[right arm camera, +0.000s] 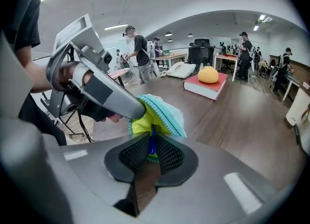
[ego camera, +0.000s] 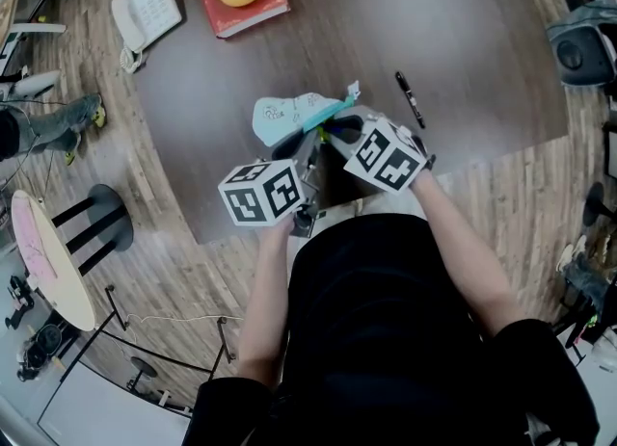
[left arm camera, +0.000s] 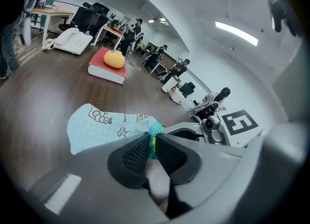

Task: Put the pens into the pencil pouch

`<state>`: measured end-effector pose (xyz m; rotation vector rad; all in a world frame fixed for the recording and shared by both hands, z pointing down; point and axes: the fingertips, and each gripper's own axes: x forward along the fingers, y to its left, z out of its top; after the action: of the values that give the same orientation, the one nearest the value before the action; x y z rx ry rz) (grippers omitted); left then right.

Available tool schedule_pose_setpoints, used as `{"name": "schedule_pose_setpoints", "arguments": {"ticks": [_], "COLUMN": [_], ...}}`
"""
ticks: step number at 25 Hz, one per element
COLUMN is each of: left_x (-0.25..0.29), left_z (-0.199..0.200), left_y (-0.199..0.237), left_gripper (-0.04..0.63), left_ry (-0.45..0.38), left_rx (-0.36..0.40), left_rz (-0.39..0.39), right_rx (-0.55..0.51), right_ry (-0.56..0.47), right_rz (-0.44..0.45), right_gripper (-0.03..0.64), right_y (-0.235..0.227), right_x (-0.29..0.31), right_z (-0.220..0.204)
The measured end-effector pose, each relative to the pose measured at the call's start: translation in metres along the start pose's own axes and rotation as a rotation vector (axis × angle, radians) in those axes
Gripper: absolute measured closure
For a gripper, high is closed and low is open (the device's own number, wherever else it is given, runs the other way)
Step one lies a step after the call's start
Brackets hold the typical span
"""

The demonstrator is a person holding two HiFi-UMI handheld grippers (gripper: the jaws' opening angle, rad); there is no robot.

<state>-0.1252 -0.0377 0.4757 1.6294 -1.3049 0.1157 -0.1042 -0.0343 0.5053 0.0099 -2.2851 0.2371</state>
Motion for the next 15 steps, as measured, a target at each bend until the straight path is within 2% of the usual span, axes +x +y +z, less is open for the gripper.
{"name": "schedule_pose_setpoints", "arguments": {"ticks": [15], "left_x": [-0.0021], "left_z": [0.0038], "left_y": [0.0067], "left_gripper": [0.563], "left_ry": [0.006], "left_rx": [0.009], "left_rz": [-0.003], "right_rx": [-0.002], "right_ry": [-0.003], "right_rz": [-0.01], "right_gripper": [0.569], "right_y": [-0.0015], "right_x": [0.0077], "right_z": [0.0064]}}
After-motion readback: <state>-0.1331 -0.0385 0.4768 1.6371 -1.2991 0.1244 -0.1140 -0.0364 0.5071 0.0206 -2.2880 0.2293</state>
